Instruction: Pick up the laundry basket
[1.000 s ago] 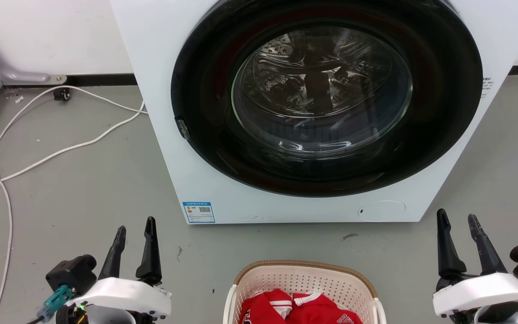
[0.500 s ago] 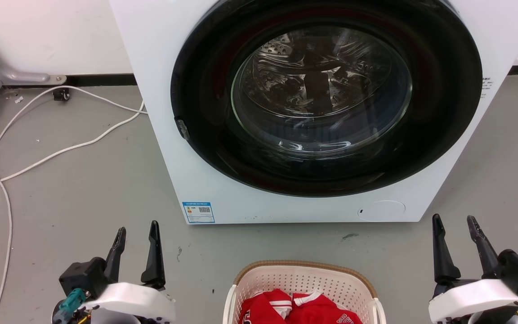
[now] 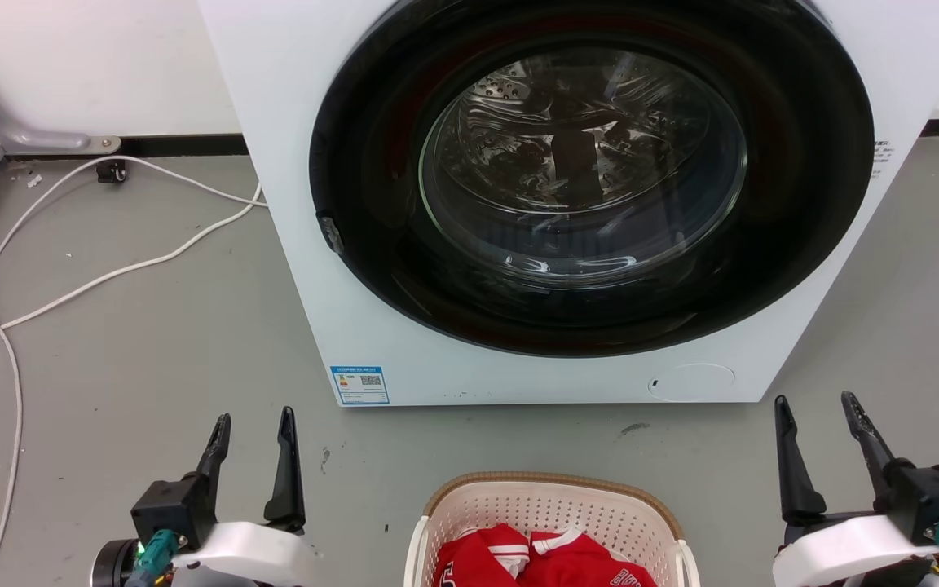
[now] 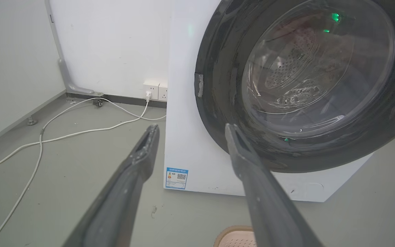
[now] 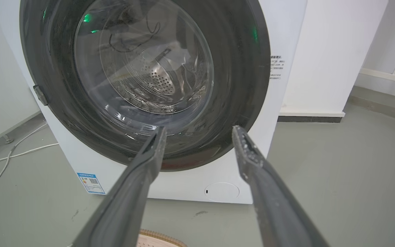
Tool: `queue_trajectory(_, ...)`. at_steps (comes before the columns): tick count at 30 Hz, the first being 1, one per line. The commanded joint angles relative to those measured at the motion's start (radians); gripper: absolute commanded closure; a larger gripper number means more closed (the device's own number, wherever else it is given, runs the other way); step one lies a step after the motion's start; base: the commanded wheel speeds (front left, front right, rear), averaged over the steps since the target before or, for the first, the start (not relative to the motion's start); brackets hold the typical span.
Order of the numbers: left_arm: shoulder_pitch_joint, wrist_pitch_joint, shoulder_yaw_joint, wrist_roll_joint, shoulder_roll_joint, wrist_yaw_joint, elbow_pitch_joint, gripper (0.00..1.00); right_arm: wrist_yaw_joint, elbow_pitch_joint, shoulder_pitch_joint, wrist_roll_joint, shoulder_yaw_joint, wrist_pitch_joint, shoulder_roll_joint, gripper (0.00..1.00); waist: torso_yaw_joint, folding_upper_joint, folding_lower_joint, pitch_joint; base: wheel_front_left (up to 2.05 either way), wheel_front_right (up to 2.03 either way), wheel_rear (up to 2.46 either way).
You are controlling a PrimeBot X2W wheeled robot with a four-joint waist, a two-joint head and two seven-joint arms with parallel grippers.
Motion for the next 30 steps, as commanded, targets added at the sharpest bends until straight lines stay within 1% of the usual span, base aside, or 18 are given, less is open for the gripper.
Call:
queue_trajectory(1,0.005,-0.008,-0.001,0.024,0.003,0.006,-0.003,0.00,0.000,-0.004,0.010,-0.028,0.001,-0.010,-0.005,0.00,0.000,-0.0001,0.0000,0.000,0.00,0.00,0.00)
queue_trajectory(25,0.030,-0.053,0.004,0.183,-0.008,0.003,0.013,0.00,0.000,-0.008,0.033,-0.196,0.005,-0.054,-0.005,0.00,-0.002,-0.0001,-0.0001,-0.008,0.00,0.00,0.00)
queue_trajectory(30,0.033,-0.052,0.009,0.177,-0.009,0.000,0.018,0.00,0.000,-0.001,0.033,-0.168,0.002,-0.054,-0.005,0.00,-0.002,-0.0001,-0.0001,-0.008,0.00,0.00,0.00)
